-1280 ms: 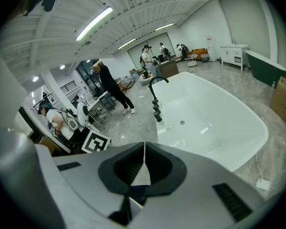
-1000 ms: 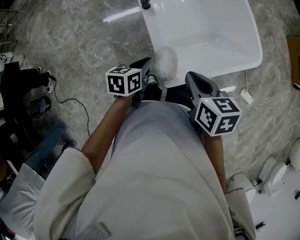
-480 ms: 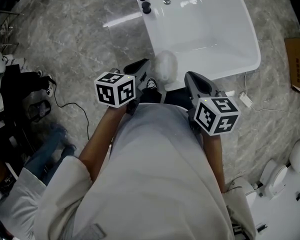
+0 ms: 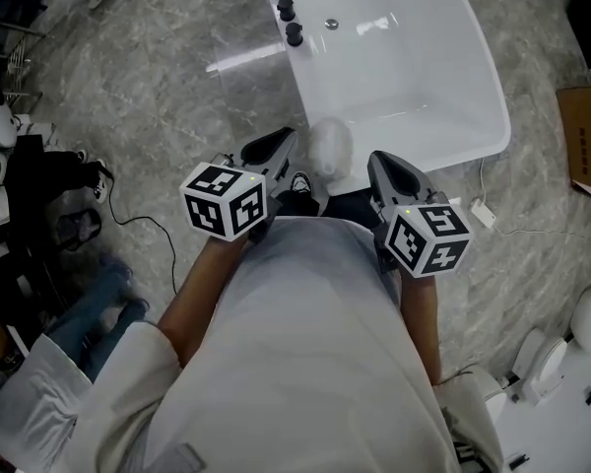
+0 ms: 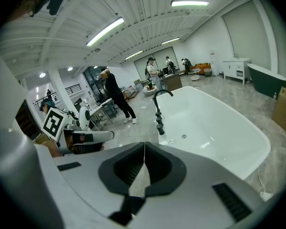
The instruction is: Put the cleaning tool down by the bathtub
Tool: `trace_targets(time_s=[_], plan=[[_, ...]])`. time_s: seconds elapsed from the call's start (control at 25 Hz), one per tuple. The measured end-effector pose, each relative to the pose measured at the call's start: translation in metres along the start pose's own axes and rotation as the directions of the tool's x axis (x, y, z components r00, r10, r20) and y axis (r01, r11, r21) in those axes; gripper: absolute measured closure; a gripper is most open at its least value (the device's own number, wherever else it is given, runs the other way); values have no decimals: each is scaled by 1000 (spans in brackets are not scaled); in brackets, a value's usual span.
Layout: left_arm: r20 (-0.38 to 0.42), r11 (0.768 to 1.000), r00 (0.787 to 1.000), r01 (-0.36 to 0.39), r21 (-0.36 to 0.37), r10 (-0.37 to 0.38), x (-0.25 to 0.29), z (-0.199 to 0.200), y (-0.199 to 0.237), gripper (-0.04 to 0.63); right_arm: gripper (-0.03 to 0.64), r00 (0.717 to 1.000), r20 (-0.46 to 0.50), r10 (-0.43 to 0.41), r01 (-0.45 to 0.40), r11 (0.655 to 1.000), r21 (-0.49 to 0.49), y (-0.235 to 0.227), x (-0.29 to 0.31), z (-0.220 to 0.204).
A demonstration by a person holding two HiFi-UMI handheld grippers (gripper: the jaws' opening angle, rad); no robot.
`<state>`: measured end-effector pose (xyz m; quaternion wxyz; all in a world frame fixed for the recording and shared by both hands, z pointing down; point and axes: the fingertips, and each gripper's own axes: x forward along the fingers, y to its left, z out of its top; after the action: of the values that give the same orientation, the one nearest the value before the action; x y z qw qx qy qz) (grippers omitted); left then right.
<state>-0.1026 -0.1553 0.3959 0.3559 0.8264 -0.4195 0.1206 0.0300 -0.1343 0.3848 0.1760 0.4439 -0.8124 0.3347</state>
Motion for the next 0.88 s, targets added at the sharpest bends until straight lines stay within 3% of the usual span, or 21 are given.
trace_targets(time_s=[0.44,0.88], plan=[[32,998,999,20,57,-22,-16,18,-5,566,606,999,44,17,-14,997,-78,-4,-1,24],[2,996,998,59,73,-59,-12,10,-18,566,606,998,-2,69,-69,992,-105,-2,-4,18]])
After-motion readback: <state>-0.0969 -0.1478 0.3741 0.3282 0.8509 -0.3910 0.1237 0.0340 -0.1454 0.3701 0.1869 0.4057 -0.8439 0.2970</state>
